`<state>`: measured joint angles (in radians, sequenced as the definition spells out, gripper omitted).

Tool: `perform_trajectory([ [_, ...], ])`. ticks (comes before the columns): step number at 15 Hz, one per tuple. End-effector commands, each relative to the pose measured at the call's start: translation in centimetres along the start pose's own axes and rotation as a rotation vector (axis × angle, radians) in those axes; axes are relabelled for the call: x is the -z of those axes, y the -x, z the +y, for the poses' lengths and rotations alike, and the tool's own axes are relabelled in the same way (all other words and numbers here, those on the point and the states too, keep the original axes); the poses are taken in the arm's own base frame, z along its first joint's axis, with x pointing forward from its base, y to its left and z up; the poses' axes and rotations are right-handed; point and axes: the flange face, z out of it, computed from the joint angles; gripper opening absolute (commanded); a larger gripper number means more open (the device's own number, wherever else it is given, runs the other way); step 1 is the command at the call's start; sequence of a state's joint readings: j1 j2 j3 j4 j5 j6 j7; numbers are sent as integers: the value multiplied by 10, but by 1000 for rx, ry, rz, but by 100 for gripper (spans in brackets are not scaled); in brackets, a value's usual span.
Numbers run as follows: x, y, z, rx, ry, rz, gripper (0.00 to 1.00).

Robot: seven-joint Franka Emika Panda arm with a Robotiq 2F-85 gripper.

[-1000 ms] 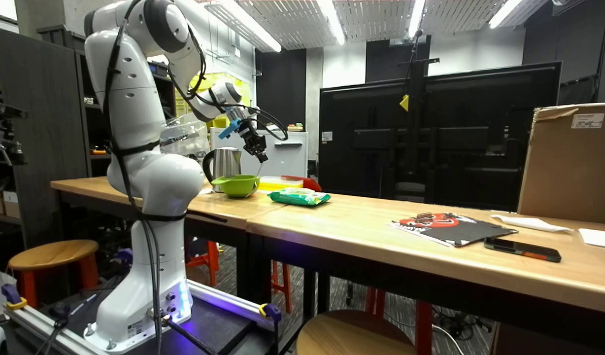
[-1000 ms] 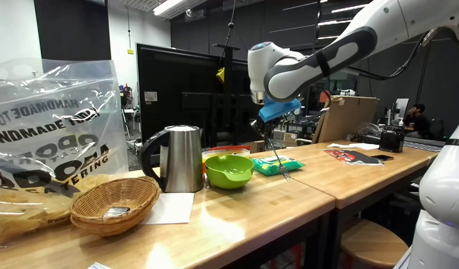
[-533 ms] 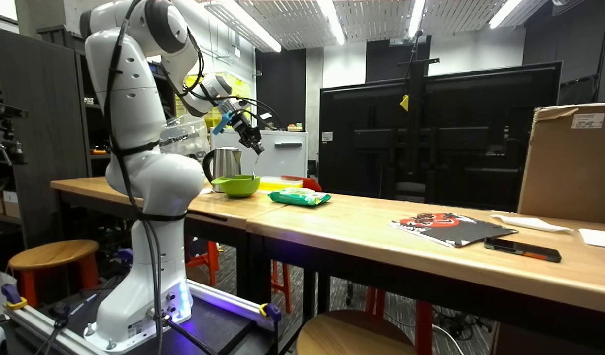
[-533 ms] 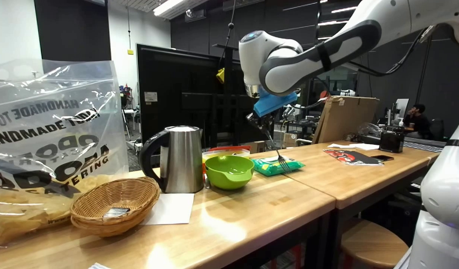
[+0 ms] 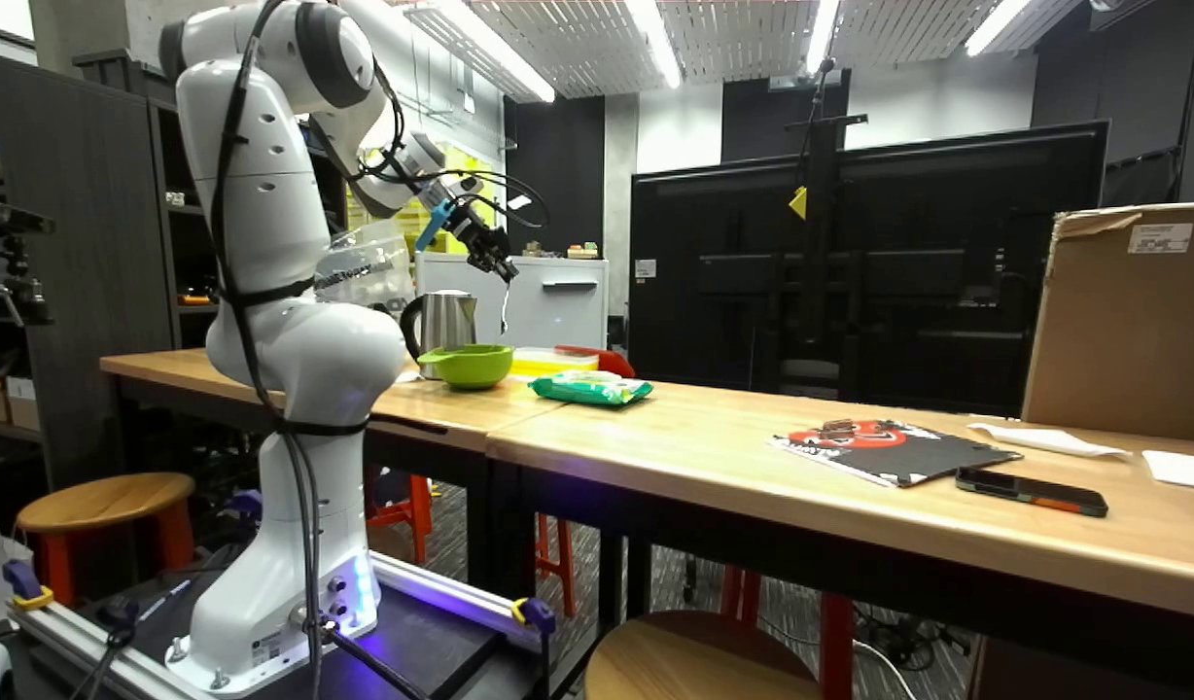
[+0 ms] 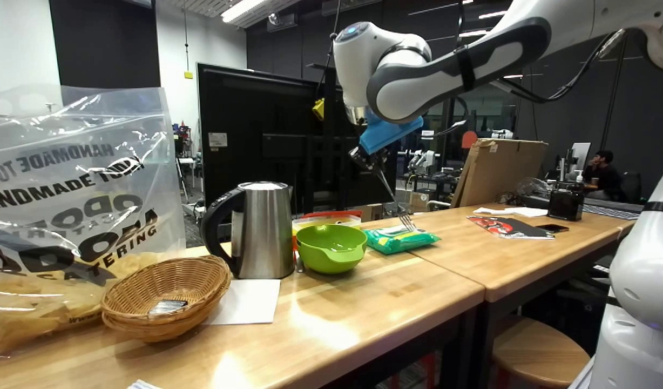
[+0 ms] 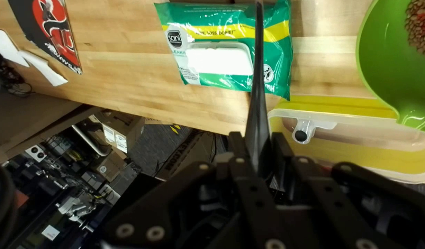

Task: Put the silver fork inside the green bowl

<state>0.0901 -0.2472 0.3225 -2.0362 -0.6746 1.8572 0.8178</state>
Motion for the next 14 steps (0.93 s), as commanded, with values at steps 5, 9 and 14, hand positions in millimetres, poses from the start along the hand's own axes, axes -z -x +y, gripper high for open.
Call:
perform_trajectory([
  [5,24,-19,-9,-7,28,96,5],
  [9,33,-27,-18,-8,7,140,5],
  [14,39,-29,-26,-39,-54,203,5],
])
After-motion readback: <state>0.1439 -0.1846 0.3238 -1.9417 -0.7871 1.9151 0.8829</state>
